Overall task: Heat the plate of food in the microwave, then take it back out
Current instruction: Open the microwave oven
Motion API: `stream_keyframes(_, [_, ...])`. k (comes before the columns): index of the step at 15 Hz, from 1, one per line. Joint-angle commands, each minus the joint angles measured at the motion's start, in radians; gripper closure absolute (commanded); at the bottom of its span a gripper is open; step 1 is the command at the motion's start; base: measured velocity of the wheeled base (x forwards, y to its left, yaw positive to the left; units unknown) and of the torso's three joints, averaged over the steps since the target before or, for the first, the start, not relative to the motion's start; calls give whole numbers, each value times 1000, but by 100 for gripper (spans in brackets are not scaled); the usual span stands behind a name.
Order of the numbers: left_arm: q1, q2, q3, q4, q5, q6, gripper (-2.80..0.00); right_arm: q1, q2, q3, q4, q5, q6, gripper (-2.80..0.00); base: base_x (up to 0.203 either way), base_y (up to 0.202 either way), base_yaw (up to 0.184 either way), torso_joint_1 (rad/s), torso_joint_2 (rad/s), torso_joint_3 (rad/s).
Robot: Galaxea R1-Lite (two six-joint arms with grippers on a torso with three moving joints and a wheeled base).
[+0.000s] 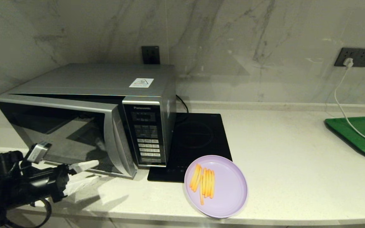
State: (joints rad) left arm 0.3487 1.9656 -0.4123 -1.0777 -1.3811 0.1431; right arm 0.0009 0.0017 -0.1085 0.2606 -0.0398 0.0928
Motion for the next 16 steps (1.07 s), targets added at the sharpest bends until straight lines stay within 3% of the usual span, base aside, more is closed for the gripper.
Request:
stream_keyframes(1, [126, -98, 44, -5, -5, 21, -280, 1, 0, 0, 2, 0, 1, 0, 0, 0, 0, 0, 0, 0])
stream_keyframes(3, [195, -248, 76, -2, -2, 10, -280, 1, 0, 1, 2, 0, 1, 0, 0, 0, 0, 0, 0, 0])
stream_keyframes(5, [242, -417, 87, 3, 1, -70, -280, 1, 0, 0, 2, 0, 1, 0, 0, 0, 0, 0, 0, 0])
stream_keyframes(6, [257, -517, 82, 7, 3, -156, 0, 1, 0, 0, 2, 0, 1, 0, 0, 0, 0, 0, 0, 0])
stream_keyframes(9, [279, -779, -35, 96, 8, -417, 0, 1, 0, 0, 2, 0, 1, 0, 0, 0, 0, 0, 0, 0])
stream_keyframes(11, [285, -874, -238, 328, 12, -490, 0, 2, 0, 0, 2, 0, 1, 0, 0, 0, 0, 0, 0, 0])
stream_keyframes(13, [288, -924, -440, 612, 45, -519, 0, 1, 0, 1, 2, 0, 1, 0, 0, 0, 0, 0, 0, 0])
stream_keyframes(14, [289, -937, -520, 717, 98, -527, 0, 1, 0, 0, 2, 0, 1, 0, 0, 0, 0, 0, 0, 0])
stream_keyframes(16, [290, -922, -611, 796, 338, -519, 0, 1, 0, 0, 2, 0, 1, 0, 0, 0, 0, 0, 0, 0])
